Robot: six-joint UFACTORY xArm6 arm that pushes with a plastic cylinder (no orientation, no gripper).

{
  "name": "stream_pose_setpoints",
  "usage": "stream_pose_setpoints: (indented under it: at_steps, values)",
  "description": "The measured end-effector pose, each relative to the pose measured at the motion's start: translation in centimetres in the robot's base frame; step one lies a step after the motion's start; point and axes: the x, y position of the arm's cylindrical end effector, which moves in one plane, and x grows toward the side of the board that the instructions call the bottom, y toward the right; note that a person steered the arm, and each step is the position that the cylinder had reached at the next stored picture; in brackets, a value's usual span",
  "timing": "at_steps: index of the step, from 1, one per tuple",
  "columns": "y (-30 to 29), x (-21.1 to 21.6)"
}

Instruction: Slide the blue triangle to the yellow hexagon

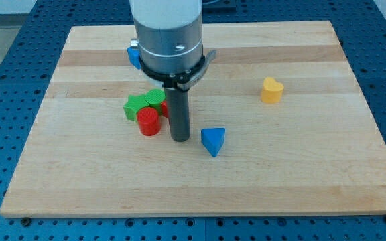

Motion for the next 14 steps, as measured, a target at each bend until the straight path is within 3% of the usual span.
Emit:
stream_pose_setpoints:
  at_steps: [3, 6, 9, 12, 14]
  values:
    - [0.4, 3.8]
    - [7.2, 1.6]
    - [10.3, 0.3]
    - [10.8, -3.2]
    - [6.5, -4.0]
